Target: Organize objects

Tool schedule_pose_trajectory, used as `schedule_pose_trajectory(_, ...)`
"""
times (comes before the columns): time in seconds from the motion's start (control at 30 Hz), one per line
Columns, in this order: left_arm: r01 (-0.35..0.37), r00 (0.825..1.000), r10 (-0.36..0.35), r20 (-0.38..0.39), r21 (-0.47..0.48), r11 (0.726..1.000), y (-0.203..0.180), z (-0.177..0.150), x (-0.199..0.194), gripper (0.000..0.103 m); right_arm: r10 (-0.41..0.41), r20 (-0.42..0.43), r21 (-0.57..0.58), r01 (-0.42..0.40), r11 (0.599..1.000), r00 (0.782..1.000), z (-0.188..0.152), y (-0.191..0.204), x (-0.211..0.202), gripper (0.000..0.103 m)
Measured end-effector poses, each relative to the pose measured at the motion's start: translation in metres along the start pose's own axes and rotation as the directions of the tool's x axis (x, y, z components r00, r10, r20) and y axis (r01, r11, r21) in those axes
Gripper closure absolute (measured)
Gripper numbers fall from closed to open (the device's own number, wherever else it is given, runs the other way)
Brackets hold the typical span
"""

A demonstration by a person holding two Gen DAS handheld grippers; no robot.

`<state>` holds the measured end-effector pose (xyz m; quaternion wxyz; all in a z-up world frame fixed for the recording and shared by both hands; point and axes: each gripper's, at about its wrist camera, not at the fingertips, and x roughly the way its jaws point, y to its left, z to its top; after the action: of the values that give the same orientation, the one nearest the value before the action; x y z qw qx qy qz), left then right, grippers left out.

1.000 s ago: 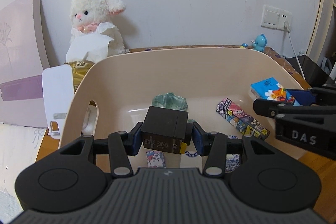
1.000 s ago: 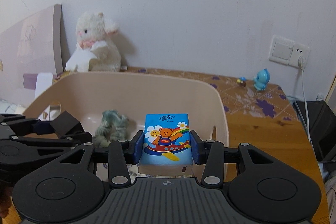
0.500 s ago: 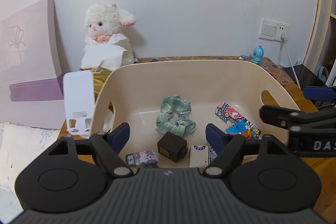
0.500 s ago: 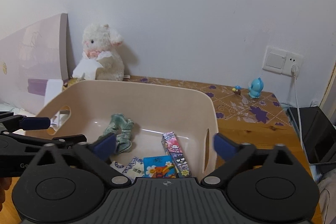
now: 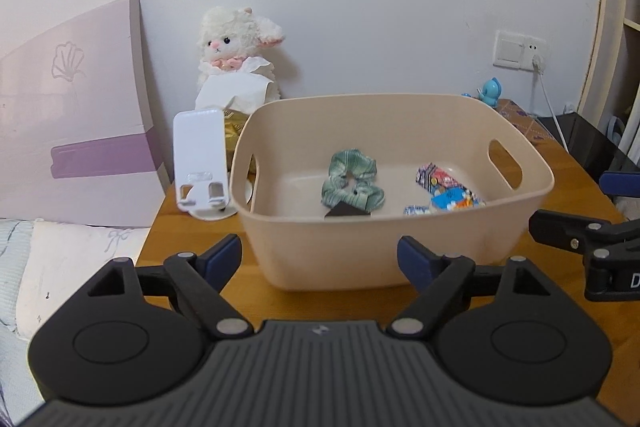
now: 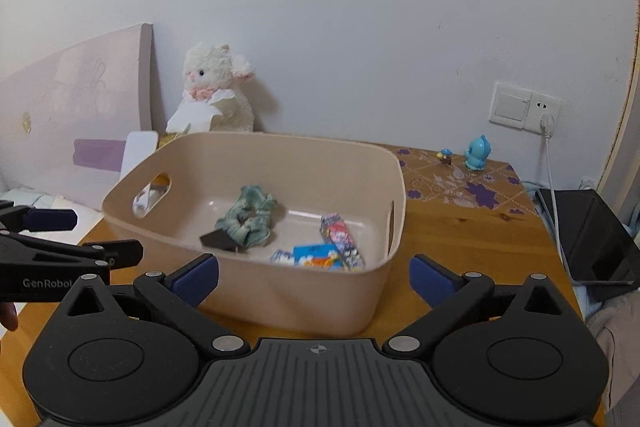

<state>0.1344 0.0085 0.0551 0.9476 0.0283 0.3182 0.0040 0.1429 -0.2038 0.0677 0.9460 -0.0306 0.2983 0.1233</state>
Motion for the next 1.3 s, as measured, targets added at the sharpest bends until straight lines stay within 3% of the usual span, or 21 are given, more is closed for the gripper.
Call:
schedule_pose_trajectory(0.7, -0.016, 1.000, 0.016, -0.012, 0.005, 1.000, -0.006, -0.071, -0.053, 0.017, -0.005, -0.045, -0.041, 0.003, 0.999, 0.999, -0.067, 0.024, -0.051, 0.000)
schedule_pose_trajectory(1.3, 0.061, 0.998, -0.061, -0.013, 0.004, 0.998, -0.021, -0.102, -0.090, 0.017, 0.023, -0.079, -0.003, -0.023, 1.000, 0.997, -0.092, 0.017, -0.084, 0.000)
